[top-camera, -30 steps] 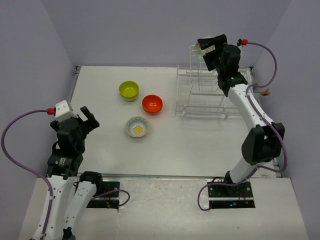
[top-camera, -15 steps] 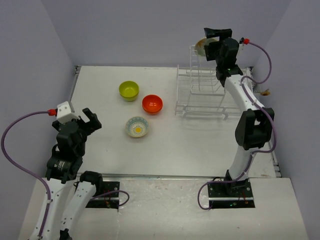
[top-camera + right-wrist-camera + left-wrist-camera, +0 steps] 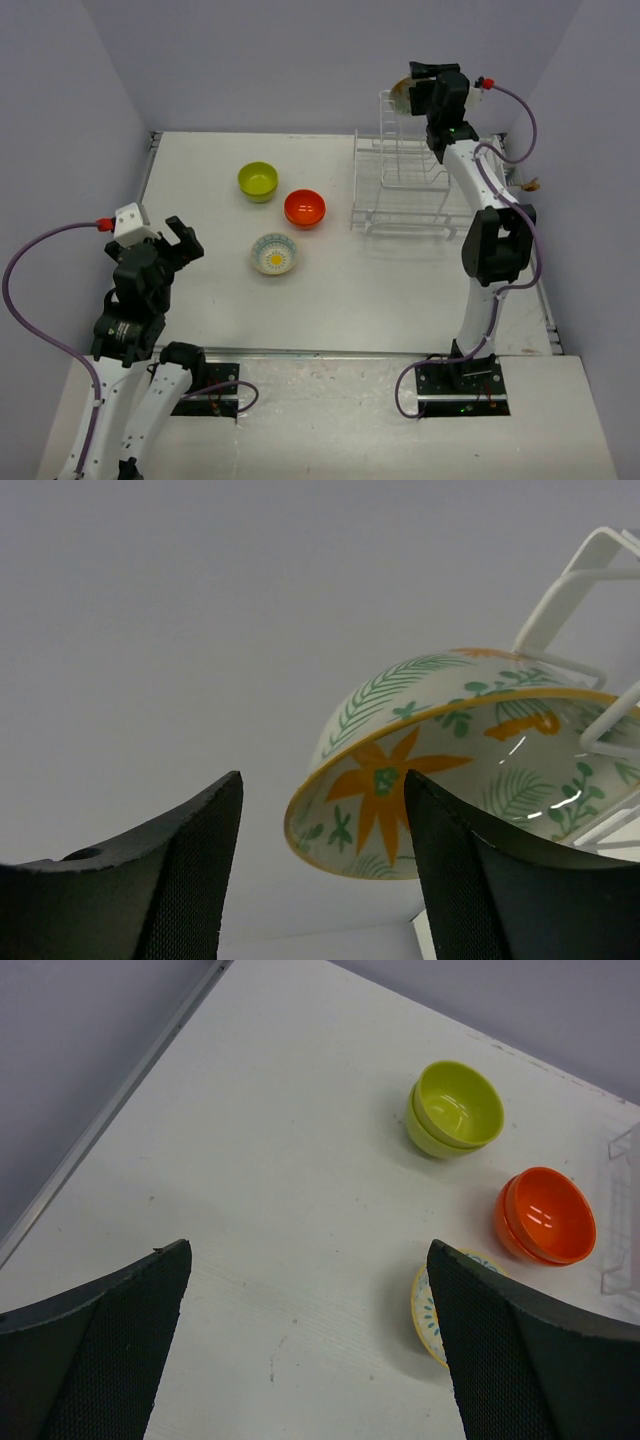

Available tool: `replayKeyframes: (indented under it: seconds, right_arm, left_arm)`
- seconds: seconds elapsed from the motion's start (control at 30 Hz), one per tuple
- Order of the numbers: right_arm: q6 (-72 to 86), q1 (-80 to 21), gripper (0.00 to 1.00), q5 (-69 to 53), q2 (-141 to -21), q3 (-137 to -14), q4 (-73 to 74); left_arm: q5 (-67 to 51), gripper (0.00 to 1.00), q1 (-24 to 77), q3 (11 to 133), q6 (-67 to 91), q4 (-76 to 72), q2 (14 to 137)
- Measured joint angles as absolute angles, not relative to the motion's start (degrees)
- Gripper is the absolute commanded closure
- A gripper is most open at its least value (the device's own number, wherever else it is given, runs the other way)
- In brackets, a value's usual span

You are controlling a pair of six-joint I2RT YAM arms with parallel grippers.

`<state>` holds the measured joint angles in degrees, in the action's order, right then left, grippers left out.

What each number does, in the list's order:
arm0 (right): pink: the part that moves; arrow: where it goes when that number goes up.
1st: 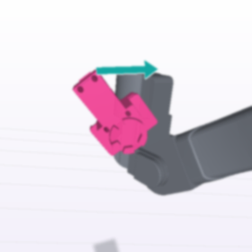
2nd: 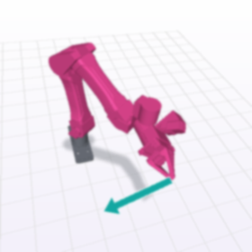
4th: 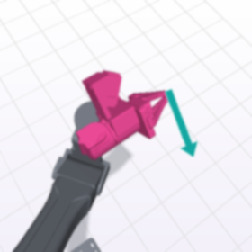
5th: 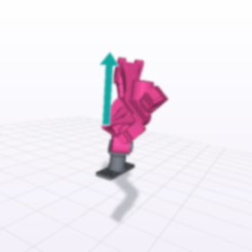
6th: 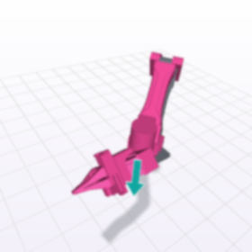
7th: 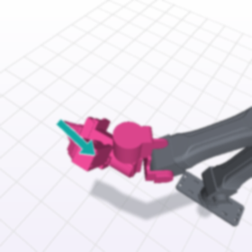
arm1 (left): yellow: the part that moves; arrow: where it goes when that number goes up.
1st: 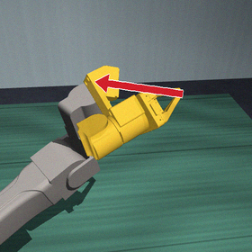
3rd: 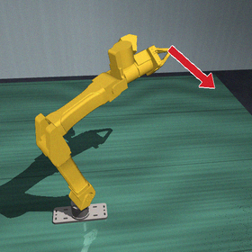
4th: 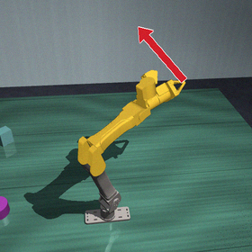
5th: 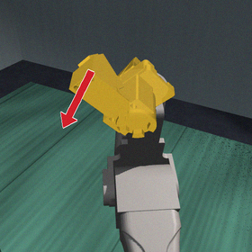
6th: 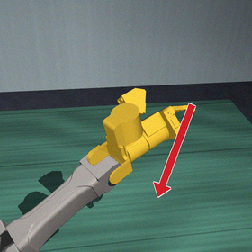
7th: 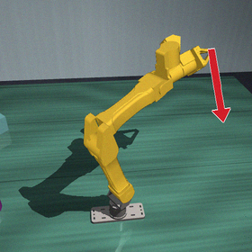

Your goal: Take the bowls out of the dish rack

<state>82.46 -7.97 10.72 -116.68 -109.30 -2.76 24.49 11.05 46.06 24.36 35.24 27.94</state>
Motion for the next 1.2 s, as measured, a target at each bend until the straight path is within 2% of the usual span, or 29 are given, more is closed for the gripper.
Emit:
replayKeyframes:
  seconds: [0.1,0.2,0.23,0.37,0.43,0.9,1.2]
  right_arm:
    - [82.32,-7.97,0.60,11.38,-117.32,-109.36,-2.52]
    - [82.02,-7.97,0.74,11.68,-117.97,-110.17,-2.81]
    - [82.00,-7.99,0.83,11.81,-117.99,-110.41,-3.05]
    - [81.03,-8.32,0.97,12.10,-117.91,-110.69,-3.49]
    - [80.25,-8.64,1.00,12.51,-117.69,-110.45,-3.53]
    - [77.82,-8.54,1.00,12.23,-113.65,-104.57,-9.17]
    - [71.99,-9.15,1.00,6.02,-106.34,-101.65,-14.74]
  left_arm:
    - [24.47,0.00,11.05,46.06,24.36,35.24,27.94]
    - [24.47,0.00,11.05,46.06,24.36,35.24,27.94]
    - [24.47,0.00,11.05,46.06,24.36,35.24,27.94]
    - [24.47,0.00,11.05,46.06,24.36,35.22,28.01]
    - [24.45,0.00,11.05,46.06,24.36,35.24,28.14]
    - [24.47,0.00,11.05,46.06,24.36,35.24,28.42]
    - [25.50,0.00,11.05,46.06,24.40,35.29,27.22]
